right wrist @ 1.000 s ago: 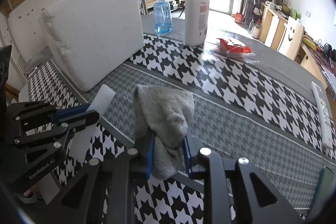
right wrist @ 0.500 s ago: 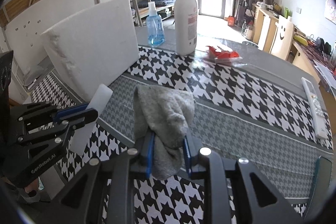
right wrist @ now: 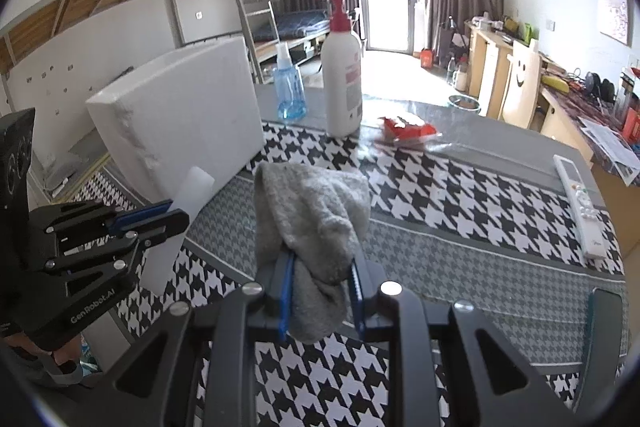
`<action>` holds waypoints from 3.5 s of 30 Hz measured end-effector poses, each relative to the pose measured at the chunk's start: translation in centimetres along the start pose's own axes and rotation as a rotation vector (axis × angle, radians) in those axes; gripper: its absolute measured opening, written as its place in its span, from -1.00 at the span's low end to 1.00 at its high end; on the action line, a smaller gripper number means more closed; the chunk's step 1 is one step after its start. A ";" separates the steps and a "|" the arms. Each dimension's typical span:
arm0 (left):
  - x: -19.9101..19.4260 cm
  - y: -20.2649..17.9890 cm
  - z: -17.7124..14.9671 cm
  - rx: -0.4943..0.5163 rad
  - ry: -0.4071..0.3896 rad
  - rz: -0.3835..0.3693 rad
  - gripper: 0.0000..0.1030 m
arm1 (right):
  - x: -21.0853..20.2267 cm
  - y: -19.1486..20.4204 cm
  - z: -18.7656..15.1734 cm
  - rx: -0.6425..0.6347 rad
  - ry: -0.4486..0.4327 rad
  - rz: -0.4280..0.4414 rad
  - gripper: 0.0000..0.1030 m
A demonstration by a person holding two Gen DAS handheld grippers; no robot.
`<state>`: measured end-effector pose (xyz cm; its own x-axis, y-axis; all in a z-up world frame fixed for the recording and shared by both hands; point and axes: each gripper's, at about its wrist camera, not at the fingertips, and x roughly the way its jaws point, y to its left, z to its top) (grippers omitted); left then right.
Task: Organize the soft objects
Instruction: 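Carry the foam roll and grey sock toward the white foam box with both tools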
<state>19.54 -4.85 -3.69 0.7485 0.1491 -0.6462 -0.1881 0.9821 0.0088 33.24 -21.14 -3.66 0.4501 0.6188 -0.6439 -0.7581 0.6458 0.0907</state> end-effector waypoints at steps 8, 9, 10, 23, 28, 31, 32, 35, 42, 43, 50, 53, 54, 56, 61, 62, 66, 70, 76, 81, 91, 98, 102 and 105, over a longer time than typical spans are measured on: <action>-1.4 0.7 0.6 0.029 -0.056 -0.021 -0.80 | -1.2 0.8 0.2 0.019 -0.045 -0.020 -0.46; -1.6 0.8 0.8 0.034 -0.065 -0.022 -0.80 | -1.3 0.9 0.2 0.019 -0.049 -0.023 -0.46; -1.8 0.9 0.8 0.038 -0.075 -0.021 -0.80 | -1.3 1.0 0.3 0.022 -0.053 -0.028 -0.46; -3.4 1.4 1.6 0.062 -0.144 -0.044 -0.80 | -3.2 2.0 0.8 0.033 -0.123 -0.053 -0.46; -4.3 1.6 2.1 0.067 -0.182 -0.053 -0.80 | -4.1 2.2 1.2 0.037 -0.157 -0.060 -0.46; -5.1 1.8 2.5 0.069 -0.212 -0.059 -0.80 | -4.7 2.4 1.4 0.041 -0.182 -0.063 -0.46; -5.3 1.8 2.6 0.070 -0.222 -0.061 -0.80 | -4.8 2.4 1.4 0.041 -0.188 -0.063 -0.46; -5.8 2.0 2.9 0.073 -0.240 -0.077 -0.80 | -5.1 2.5 1.6 0.046 -0.207 -0.064 -0.46; -6.6 2.4 3.7 0.078 -0.279 -0.088 -0.80 | -5.9 2.7 2.2 0.054 -0.248 -0.060 -0.46; -6.8 2.5 3.8 0.075 -0.282 -0.094 -0.80 | -6.0 2.7 2.3 0.053 -0.253 -0.060 -0.46; -7.6 2.9 4.5 0.081 -0.330 -0.075 -0.80 | -6.4 3.2 2.9 0.039 -0.277 -0.060 -0.46; -8.0 3.0 5.0 0.079 -0.345 -0.071 -0.80 | -6.5 3.3 3.2 0.033 -0.287 -0.061 -0.46; -8.2 3.1 5.1 0.080 -0.352 -0.068 -0.80 | -6.6 3.4 3.4 0.030 -0.292 -0.058 -0.46; -8.6 3.5 5.4 0.070 -0.368 -0.059 -0.80 | -6.8 3.6 3.5 0.024 -0.301 -0.056 -0.46; -9.1 4.2 5.9 0.067 -0.388 -0.044 -0.80 | -7.0 4.2 4.1 0.008 -0.321 -0.041 -0.46; -9.1 4.3 5.9 0.064 -0.388 -0.043 -0.80 | -7.0 4.3 4.2 0.006 -0.323 -0.039 -0.46; -9.2 4.7 6.2 0.054 -0.393 -0.027 -0.80 | -6.9 4.6 4.7 0.000 -0.329 -0.027 -0.46; -9.3 5.4 6.4 0.040 -0.402 -0.008 -0.80 | -6.4 4.9 5.2 -0.010 -0.329 -0.009 -0.46; -9.4 6.5 6.4 0.019 -0.402 0.026 -0.80 | -5.7 5.8 5.9 -0.037 -0.329 0.023 -0.46; -9.7 7.3 6.4 -0.002 -0.404 0.064 -0.80 | -5.3 6.6 6.5 -0.058 -0.328 0.056 -0.46; -9.5 8.9 6.9 -0.023 -0.386 0.119 -0.80 | -4.3 8.5 7.7 -0.086 -0.312 0.105 -0.46; -8.6 10.4 7.2 -0.041 -0.368 0.133 -0.80 | -3.3 9.3 8.4 -0.088 -0.305 0.105 -0.46; -8.0 11.0 7.4 -0.048 -0.357 0.133 -0.80 | -2.8 9.7 8.6 -0.080 -0.295 0.103 -0.46; -7.6 11.4 7.4 -0.048 -0.346 0.129 -0.80 | -2.4 9.9 8.9 -0.076 -0.290 0.099 -0.46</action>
<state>16.46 6.10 6.99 0.8856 0.3097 -0.3461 -0.3184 0.9474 0.0328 28.88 -12.29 5.54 0.4798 0.7857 -0.3903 -0.8332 0.5474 0.0777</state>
